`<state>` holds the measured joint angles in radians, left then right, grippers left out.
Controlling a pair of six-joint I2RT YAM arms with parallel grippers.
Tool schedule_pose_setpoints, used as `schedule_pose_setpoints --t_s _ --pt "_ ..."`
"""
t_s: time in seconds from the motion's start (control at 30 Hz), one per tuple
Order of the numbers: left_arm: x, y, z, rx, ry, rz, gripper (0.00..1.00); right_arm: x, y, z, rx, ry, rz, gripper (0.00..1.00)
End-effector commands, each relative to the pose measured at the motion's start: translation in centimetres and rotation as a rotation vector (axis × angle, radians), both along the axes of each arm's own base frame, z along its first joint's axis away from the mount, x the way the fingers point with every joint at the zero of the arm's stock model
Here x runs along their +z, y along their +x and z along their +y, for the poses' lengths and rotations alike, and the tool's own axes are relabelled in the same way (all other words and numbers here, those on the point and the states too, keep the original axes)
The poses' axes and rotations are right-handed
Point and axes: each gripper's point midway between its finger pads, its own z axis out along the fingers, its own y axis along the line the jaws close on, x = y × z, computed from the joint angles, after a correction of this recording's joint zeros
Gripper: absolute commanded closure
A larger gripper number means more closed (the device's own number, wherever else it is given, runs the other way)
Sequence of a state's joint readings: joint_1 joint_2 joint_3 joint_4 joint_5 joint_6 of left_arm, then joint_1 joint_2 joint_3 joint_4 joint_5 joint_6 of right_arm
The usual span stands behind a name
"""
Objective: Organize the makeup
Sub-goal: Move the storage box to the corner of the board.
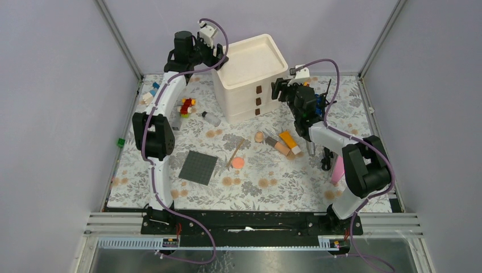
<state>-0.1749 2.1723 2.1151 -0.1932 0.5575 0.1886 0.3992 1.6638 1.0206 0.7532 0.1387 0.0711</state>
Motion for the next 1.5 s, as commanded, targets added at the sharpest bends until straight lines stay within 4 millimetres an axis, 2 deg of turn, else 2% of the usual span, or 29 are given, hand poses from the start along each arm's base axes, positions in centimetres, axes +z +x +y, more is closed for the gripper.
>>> schedule_pose_setpoints --t_s 0.0,0.17,0.33,0.6,0.73,0.9,1.07,1.23,1.37,1.47 --pt "-9.0 -4.2 -2.4 -0.189 0.119 0.224 0.52 1.5 -0.7 1.2 0.075 0.059 -0.057 0.32" --pt "-8.6 -4.8 -2.4 -0.177 0.097 0.246 0.49 1.1 -1.3 2.0 0.129 0.088 -0.065 0.33" --pt "-9.5 -5.7 -2.7 -0.191 0.087 0.293 0.47 0.9 -2.6 2.4 0.176 0.093 -0.063 0.33" --pt "-11.2 -7.5 -4.3 -0.224 0.141 0.332 0.46 0.4 -4.4 3.1 0.251 0.084 -0.053 0.29" --pt "-11.5 -8.2 -4.5 -0.222 0.141 0.352 0.46 0.6 -4.8 3.7 0.27 0.085 -0.054 0.28" --pt "-11.9 -8.8 -4.7 -0.218 0.135 0.367 0.45 0.6 -4.3 5.1 0.281 0.071 -0.045 0.28" --pt "-12.5 -9.1 -4.8 -0.205 0.15 0.376 0.44 0.4 -3.8 6.1 0.29 0.073 -0.028 0.28" --pt "-12.9 -9.0 -4.6 -0.18 0.173 0.377 0.43 1.0 -4.7 7.5 0.321 0.062 -0.034 0.28" --pt "-12.7 -8.7 -4.3 -0.16 0.179 0.369 0.41 1.4 -5.3 7.5 0.292 0.044 -0.042 0.29" --pt "-12.4 -8.6 -4.4 -0.155 0.173 0.365 0.35 1.5 -5.3 7.6 0.283 0.046 -0.037 0.28"
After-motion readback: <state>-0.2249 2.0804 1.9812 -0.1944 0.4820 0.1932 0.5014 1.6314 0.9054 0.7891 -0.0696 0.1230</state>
